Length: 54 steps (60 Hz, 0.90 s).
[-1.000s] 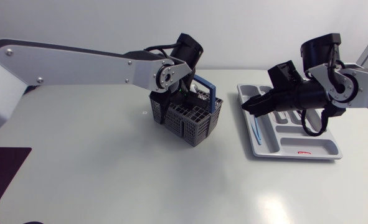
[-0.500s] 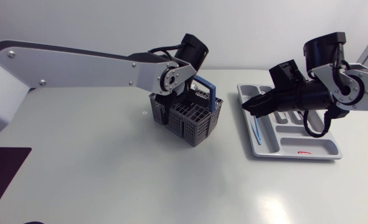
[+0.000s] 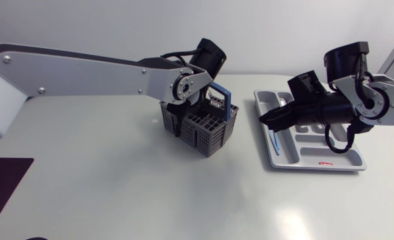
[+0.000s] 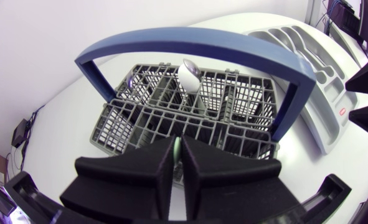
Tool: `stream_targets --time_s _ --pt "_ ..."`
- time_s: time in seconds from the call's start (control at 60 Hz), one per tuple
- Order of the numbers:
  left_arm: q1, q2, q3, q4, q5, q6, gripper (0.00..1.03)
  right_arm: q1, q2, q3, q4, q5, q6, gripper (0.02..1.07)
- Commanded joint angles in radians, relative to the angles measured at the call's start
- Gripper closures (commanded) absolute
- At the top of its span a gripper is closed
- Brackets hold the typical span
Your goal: Unload the cutlery basket into the drawer organizer.
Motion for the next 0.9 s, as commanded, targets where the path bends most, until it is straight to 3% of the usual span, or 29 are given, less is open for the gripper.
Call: stream_targets --time_s 0.0,0.45,0.65,0.8,0.883 --pt "-0.006 -0.07 -0.03 -0.006 -0.004 -0.015 0.99 0.001 -0.019 -0.027 0.011 0.003 -0.013 0.44" --pt "-0.01 -0.282 -0.138 0.0 0.065 -0.011 0.98 0.004 -0.031 -0.044 0.014 0.003 -0.025 0.44" --pt "-0.053 -0.351 -0.193 0.003 0.065 -0.006 0.98 0.0 -0.048 -0.068 0.025 0.003 -0.04 0.44" --pt "-0.084 -0.496 -0.323 0.074 0.072 0.093 0.98 -0.036 -0.1 -0.088 0.025 -0.026 -0.088 0.41" --pt "-0.078 -0.596 -0.424 0.166 0.175 0.204 0.98 -0.049 -0.157 -0.107 0.019 -0.055 -0.154 0.37"
